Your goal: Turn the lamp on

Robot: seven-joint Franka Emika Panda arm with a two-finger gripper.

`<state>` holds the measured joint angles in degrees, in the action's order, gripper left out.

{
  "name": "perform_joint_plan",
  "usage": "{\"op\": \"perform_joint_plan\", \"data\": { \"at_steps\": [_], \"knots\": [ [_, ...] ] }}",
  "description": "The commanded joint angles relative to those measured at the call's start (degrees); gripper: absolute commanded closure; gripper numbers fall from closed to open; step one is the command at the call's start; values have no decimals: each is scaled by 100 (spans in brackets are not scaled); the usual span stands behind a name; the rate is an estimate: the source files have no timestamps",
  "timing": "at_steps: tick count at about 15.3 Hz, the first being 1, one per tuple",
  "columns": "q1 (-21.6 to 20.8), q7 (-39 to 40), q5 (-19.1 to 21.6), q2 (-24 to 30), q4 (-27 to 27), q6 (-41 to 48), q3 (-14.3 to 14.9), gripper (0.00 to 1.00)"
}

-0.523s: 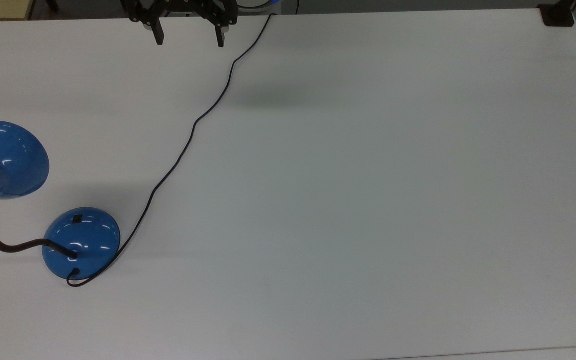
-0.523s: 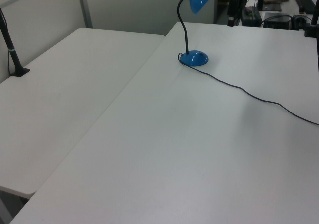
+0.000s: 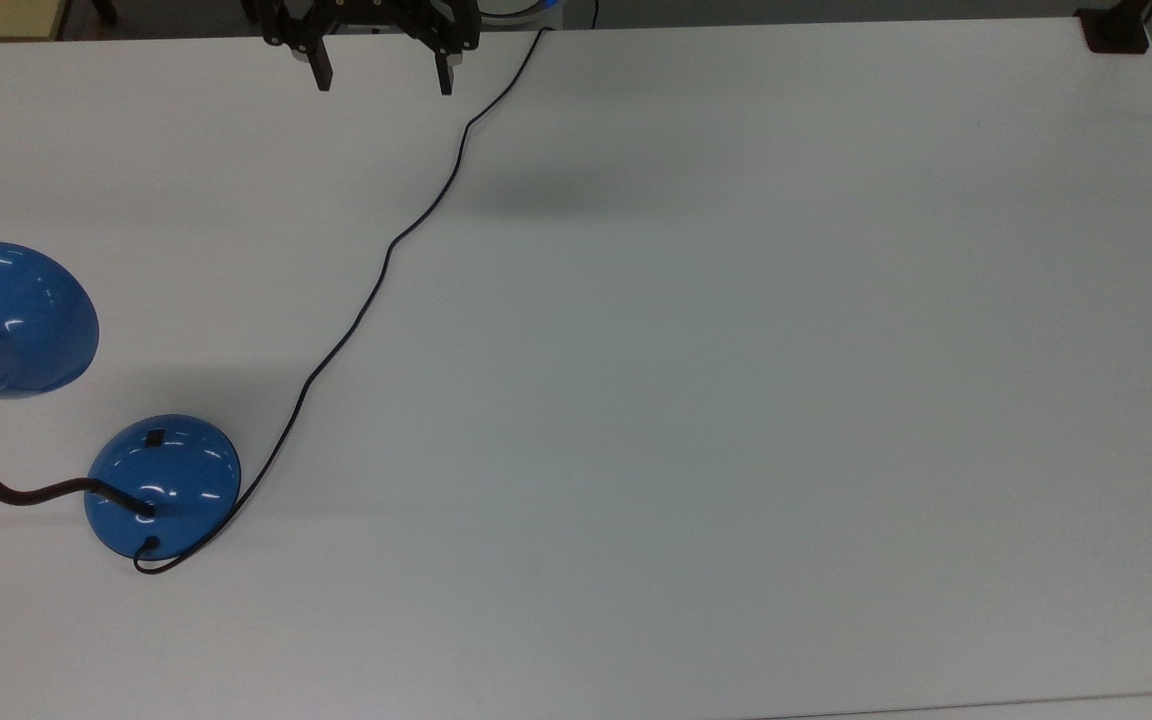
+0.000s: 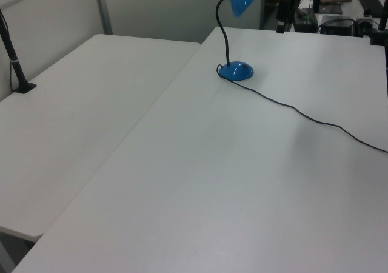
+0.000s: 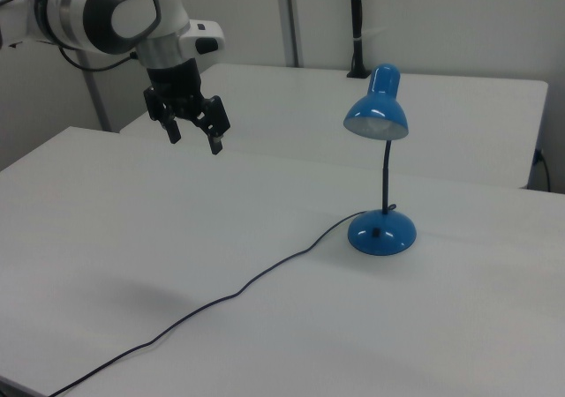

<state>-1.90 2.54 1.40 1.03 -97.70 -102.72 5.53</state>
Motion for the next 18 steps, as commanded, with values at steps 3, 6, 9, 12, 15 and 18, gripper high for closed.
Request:
{"op": "perform_joint_plan", "data": {
  "at_steps": [3, 6, 9, 12, 15, 18],
  "knots": [
    [-56, -122, 18, 81, -91, -2, 1, 0],
    [-56, -88, 18, 81, -91, -2, 1, 0],
    [-56, -17, 18, 81, -83, -2, -8, 0],
    [-39, 569, 18, 64, -117, -11, 1, 0],
    [127, 1852, 9, 2, -100, -2, 18, 0],
    [470, 1837, -393, -147, -109, -11, -8, 0]
  ]
}}
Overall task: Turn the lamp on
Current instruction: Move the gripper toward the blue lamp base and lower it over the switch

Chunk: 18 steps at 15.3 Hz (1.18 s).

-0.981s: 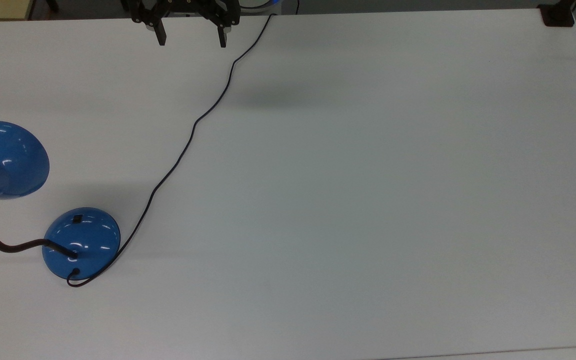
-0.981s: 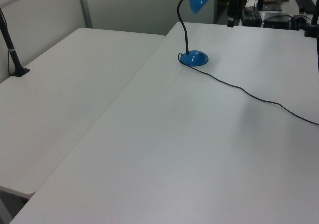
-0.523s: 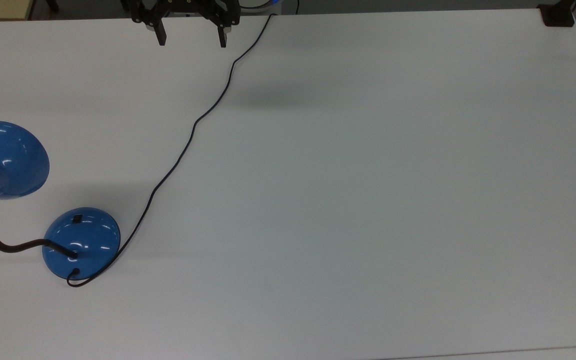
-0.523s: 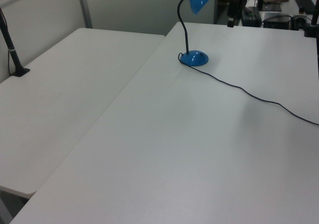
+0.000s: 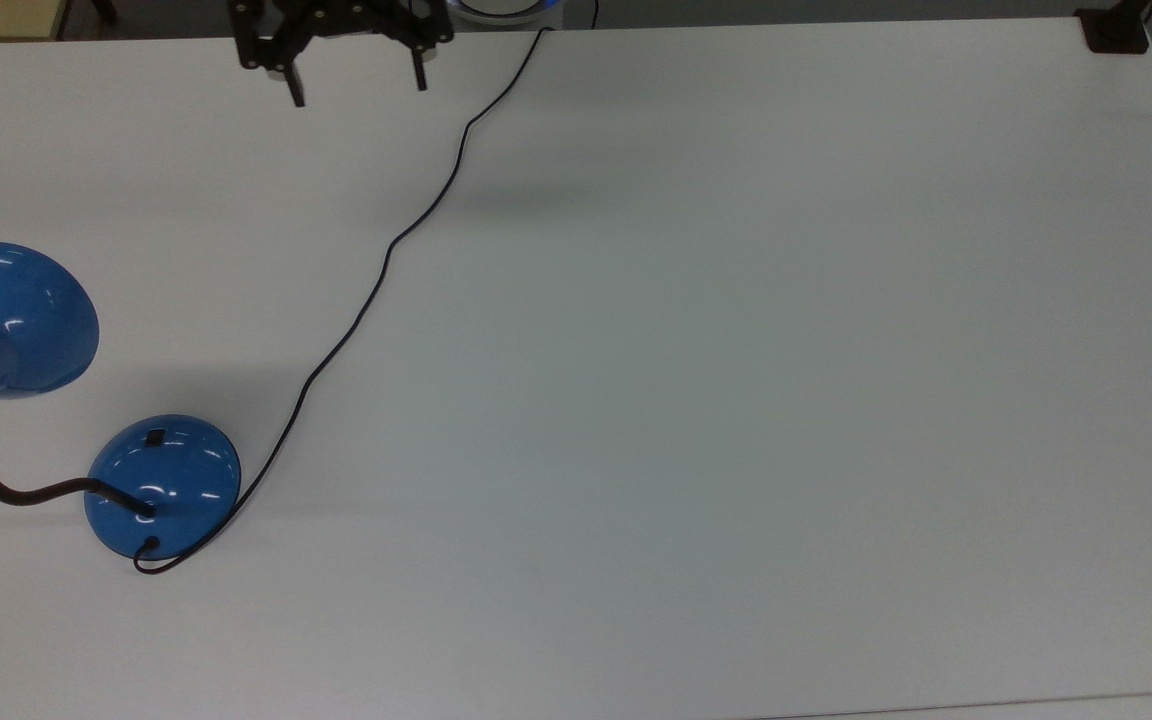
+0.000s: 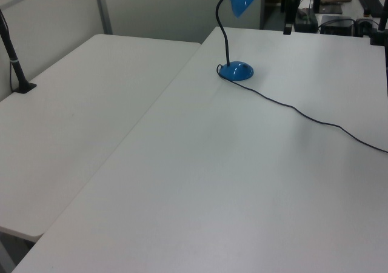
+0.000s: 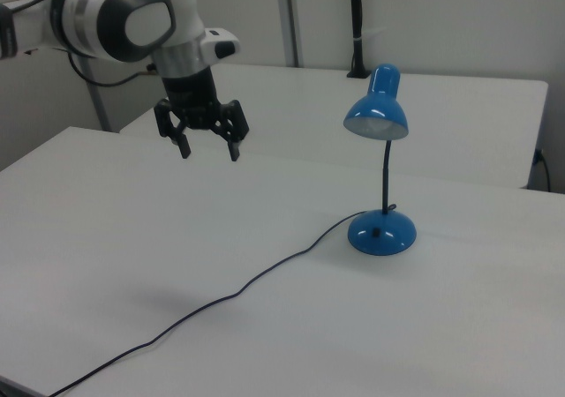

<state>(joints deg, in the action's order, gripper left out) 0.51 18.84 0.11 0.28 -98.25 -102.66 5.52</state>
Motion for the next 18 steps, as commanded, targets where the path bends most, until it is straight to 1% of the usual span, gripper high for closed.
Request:
{"op": "perform_joint_plan", "data": {
  "at_steps": [1, 2, 3, 4, 5, 7, 9, 10, 11, 12, 14, 16, 17, 18],
  "knots": [
    [344, 268, -423, -176, -54, -61, -7, 1],
    [406, 260, -511, -325, -89, -139, 28, 18],
    [467, 191, -504, -431, -89, -323, 45, 44],
    [590, 112, -443, -580, -133, -673, 46, 81],
    [634, -2, -442, -694, -159, -894, 46, 98],
    [792, -161, -442, -1141, -168, -1560, 46, 100],
    [933, -170, -433, -1581, -168, -2613, 54, 100],
    [977, -170, -433, -1740, -168, -2967, 54, 100],
    [1012, -170, -433, -1898, -160, -3336, 72, 100],
    [1030, -162, -433, -2108, -142, -3844, 150, 100],
    [1030, -162, -433, -2338, -99, -4365, 247, 100],
    [1065, -170, -425, -2628, 16, -4884, 256, 100],
    [1074, -170, -381, -2742, 33, -5043, 256, 100],
    [1135, -170, -233, -2813, 42, -5210, 256, 100]
  ]
}}
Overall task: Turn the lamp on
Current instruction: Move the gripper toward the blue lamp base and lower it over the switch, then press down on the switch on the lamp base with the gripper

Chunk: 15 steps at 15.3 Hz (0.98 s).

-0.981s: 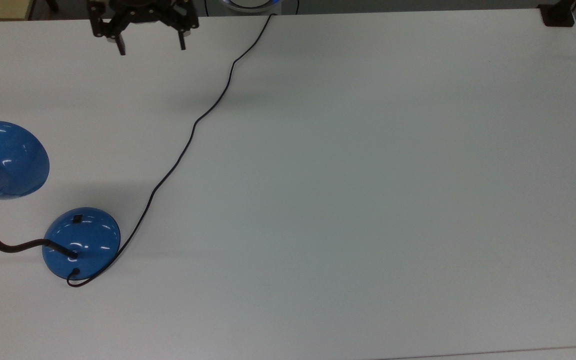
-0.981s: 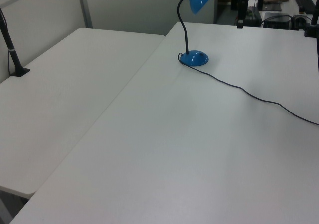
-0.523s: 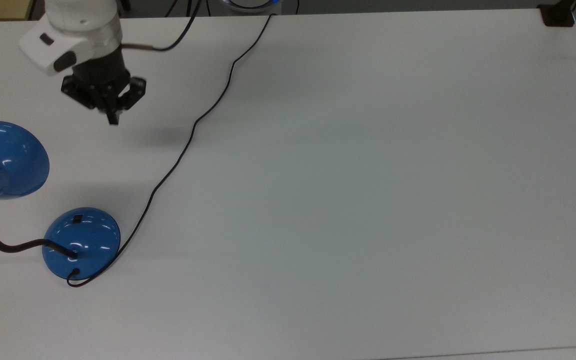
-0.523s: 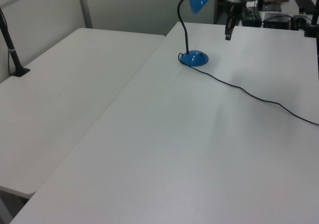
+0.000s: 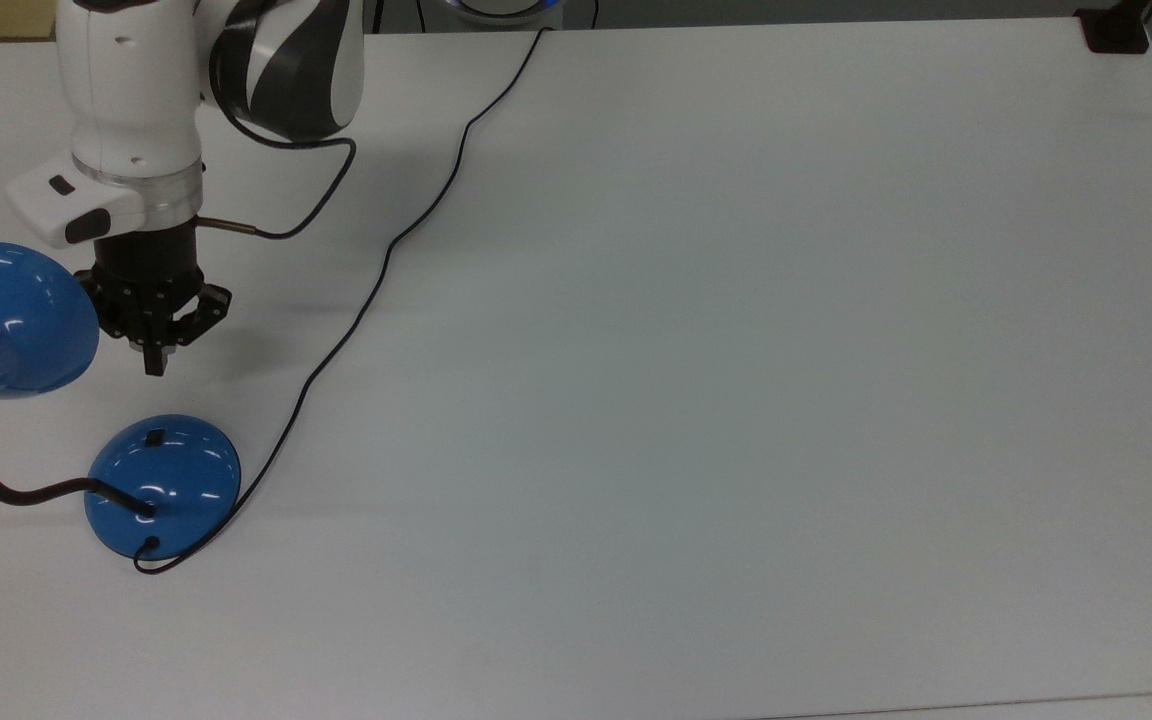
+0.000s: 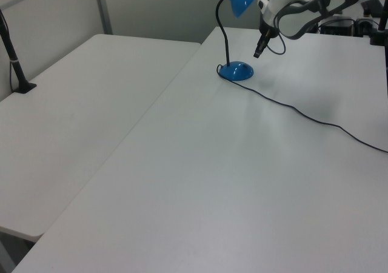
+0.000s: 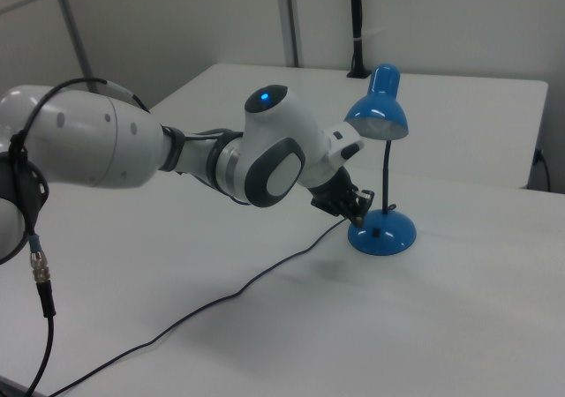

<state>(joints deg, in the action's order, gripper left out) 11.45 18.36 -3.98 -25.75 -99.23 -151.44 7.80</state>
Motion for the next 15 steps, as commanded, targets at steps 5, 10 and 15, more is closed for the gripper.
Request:
{"op": "perform_joint_plan", "data": {
  "at_steps": [5, 10, 15],
  "knots": [
    [129, -122, 749, -834, 851, -659, 38, 100],
    [120, -114, 802, -1098, 1037, -685, 29, 100],
    [76, -122, 802, -1247, 1055, -703, 20, 100]
  ]
}}
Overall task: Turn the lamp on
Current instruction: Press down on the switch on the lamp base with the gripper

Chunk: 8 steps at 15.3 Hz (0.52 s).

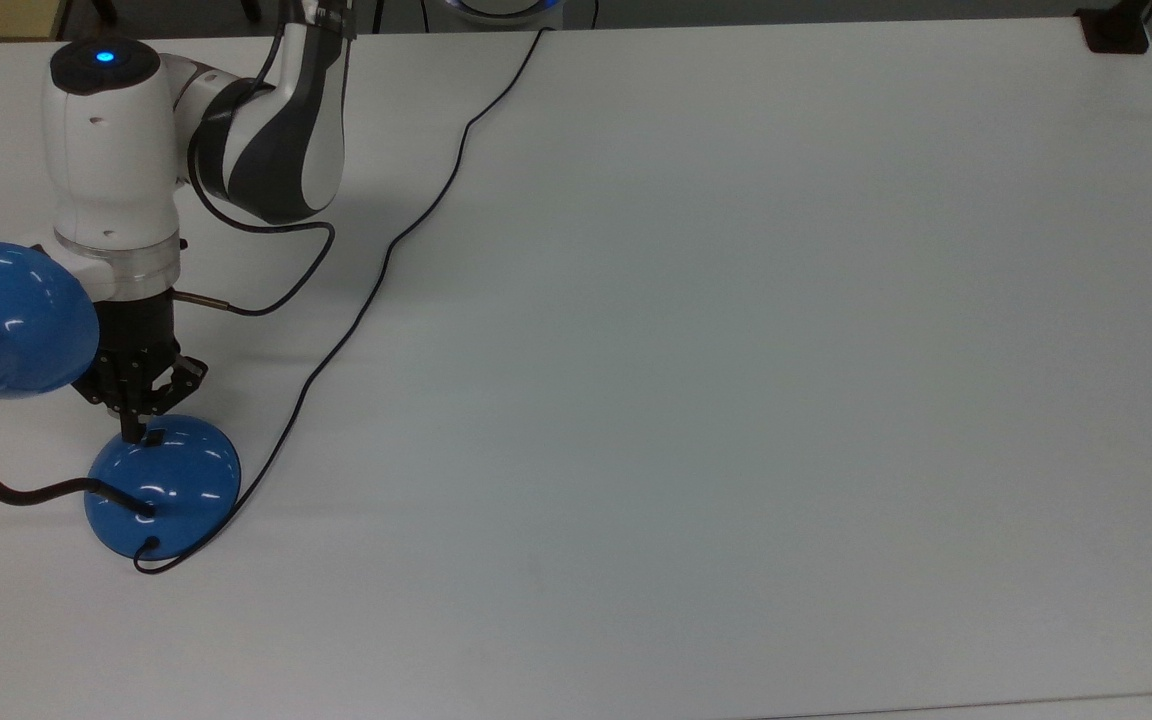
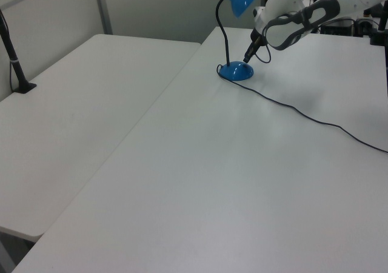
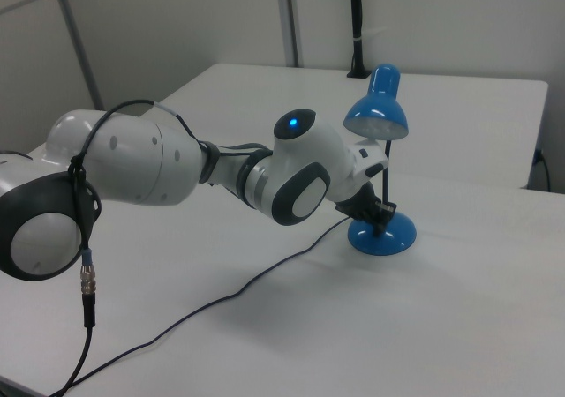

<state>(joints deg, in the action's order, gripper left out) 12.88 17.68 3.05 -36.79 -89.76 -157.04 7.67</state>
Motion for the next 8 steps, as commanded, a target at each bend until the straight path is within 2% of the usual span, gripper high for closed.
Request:
{"op": "perform_joint_plan", "data": {
  "at_steps": [1, 8],
  "knots": [
    [-75, -54, 100, -153, 116, -142, 25, 100],
    [-93, -414, 47, -249, 108, -380, -2, 100]
  ]
}}
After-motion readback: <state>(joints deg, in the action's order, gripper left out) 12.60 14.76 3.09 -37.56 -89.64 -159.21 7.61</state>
